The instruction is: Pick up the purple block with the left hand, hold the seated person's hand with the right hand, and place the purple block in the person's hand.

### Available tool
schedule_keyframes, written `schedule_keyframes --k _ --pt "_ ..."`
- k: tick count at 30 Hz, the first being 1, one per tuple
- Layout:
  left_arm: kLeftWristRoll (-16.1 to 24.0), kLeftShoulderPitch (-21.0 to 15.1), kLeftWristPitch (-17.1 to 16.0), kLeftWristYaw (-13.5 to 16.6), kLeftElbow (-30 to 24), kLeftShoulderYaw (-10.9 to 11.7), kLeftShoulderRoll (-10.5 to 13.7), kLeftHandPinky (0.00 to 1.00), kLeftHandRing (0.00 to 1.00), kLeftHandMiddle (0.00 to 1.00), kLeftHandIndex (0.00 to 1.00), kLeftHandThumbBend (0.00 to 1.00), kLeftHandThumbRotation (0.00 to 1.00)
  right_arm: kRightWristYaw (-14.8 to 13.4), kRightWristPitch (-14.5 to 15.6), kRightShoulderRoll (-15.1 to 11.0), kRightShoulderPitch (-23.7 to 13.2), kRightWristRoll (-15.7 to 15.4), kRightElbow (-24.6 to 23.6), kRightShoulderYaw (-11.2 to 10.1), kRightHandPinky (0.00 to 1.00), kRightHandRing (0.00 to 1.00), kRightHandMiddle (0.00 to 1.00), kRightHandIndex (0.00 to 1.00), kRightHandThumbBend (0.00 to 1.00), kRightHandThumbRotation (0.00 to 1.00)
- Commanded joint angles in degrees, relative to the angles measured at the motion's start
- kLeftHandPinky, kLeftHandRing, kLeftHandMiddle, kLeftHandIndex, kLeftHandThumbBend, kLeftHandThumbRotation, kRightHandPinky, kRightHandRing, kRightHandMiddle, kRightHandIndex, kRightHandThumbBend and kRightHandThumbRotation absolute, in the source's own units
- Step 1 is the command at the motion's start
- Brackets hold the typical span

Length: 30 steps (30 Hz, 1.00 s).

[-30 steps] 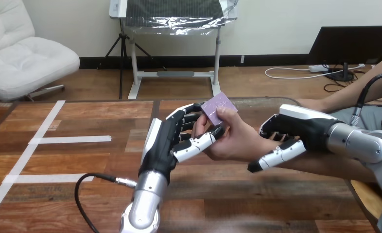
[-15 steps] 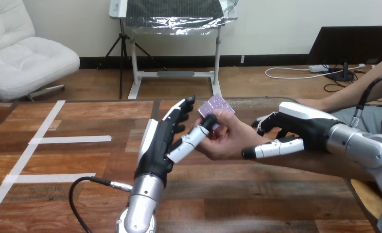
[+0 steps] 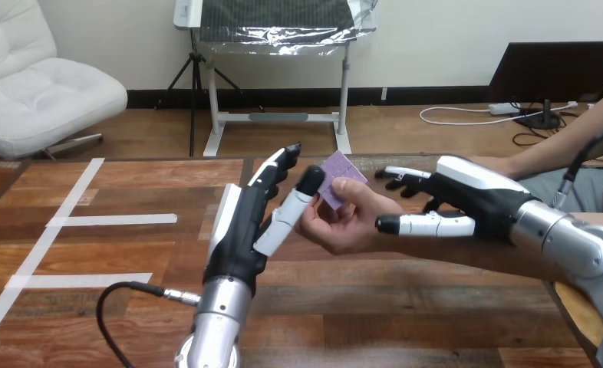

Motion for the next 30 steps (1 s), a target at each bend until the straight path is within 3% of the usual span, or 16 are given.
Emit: schedule_keyframes --k 1,6,17,20,22,26,30 --pt "0.8 0.1 0.4 0.3 -4.5 -0.1 0.7 0.92 0.92 0.90 0.88 0.82 1.00 -2.9 -0.5 3.2 2.5 2.4 -0.8 -2.0 0.73 0.88 0.91 0.93 1.00 1.00" --pt "0.7 1.2 1.0 0.4 -6.1 -0.1 0.7 0.92 0.92 0.91 0.88 0.78 1.00 -5.0 -1.6 4.1 3.5 3.4 -0.8 -2.9 0.73 0.87 0.90 0.92 1.00 1.00" --pt "0.0 4.3 0.6 0.2 -9.2 0.1 0.9 0.92 0.93 0.91 0.89 0.65 1.00 -6.3 -4.6 7.9 6.4 10.5 0.0 -6.7 0.77 0.90 0.92 0.93 0.98 1.00" --pt "-0.9 5.0 0.2 0.0 -9.7 0.4 0.6 0.92 0.93 0.91 0.89 0.62 1.00 -6.8 -6.2 8.9 7.0 12.0 0.5 -7.6 0.78 0.90 0.92 0.93 0.96 1.00" --pt "-1.7 5.4 -0.5 -0.2 -9.7 0.5 0.5 0.91 0.93 0.91 0.88 0.60 1.00 -7.0 -7.4 9.4 7.4 13.1 0.7 -8.2 0.78 0.90 0.92 0.92 0.89 1.00" --pt "-2.7 7.2 0.1 0.0 -12.0 0.5 -0.4 0.91 0.92 0.91 0.88 0.60 1.00 -6.3 -9.7 12.2 8.3 17.9 1.5 -10.4 0.78 0.89 0.91 0.91 0.83 1.00" --pt "-4.2 9.1 -0.3 -0.3 -14.0 0.3 -0.8 0.91 0.93 0.90 0.87 0.67 1.00 -6.6 -11.8 14.0 9.2 20.8 1.1 -11.5 0.77 0.88 0.90 0.90 0.83 1.00"
